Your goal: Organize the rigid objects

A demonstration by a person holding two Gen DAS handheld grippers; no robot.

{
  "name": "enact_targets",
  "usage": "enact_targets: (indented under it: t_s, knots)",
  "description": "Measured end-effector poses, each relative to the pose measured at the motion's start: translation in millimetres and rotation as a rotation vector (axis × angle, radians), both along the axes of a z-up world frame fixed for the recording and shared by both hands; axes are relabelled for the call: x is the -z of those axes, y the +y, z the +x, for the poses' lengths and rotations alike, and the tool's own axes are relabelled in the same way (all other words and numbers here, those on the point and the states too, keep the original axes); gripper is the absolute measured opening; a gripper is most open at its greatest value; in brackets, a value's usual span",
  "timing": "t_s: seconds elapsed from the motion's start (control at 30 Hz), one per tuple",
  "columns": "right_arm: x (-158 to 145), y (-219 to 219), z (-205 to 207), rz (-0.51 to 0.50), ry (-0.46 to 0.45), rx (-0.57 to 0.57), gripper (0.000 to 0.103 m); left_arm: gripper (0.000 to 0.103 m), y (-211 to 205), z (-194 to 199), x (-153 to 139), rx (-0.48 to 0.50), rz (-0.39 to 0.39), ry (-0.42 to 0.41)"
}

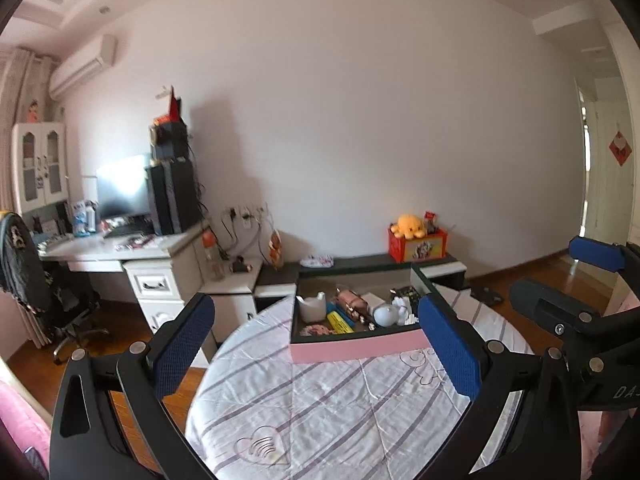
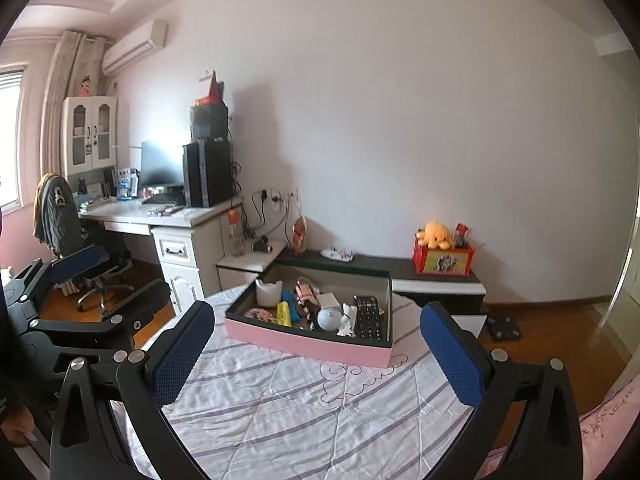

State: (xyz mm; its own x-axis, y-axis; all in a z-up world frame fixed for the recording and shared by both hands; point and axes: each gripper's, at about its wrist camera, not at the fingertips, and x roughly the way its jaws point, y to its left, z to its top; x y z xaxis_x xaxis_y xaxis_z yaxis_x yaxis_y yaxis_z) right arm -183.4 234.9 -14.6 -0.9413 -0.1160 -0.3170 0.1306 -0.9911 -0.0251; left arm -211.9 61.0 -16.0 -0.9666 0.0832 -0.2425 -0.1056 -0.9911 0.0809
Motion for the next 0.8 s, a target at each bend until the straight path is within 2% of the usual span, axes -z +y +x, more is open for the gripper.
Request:
enact_targets:
  t_s: [0.43, 0.8]
  knots:
    - [-37.6, -20.1, 106.1, 0.0, 0.144, -0.025, 0.103, 0.103, -17.7, 106.8, -31.0, -0.016, 0.023, 0.137]
    - [-53.8, -38.2, 176.9, 0.013, 0.233, -0.022, 0.103, 0.103, -27.6, 180.8, -45.7, -0.055, 0.0, 0.232]
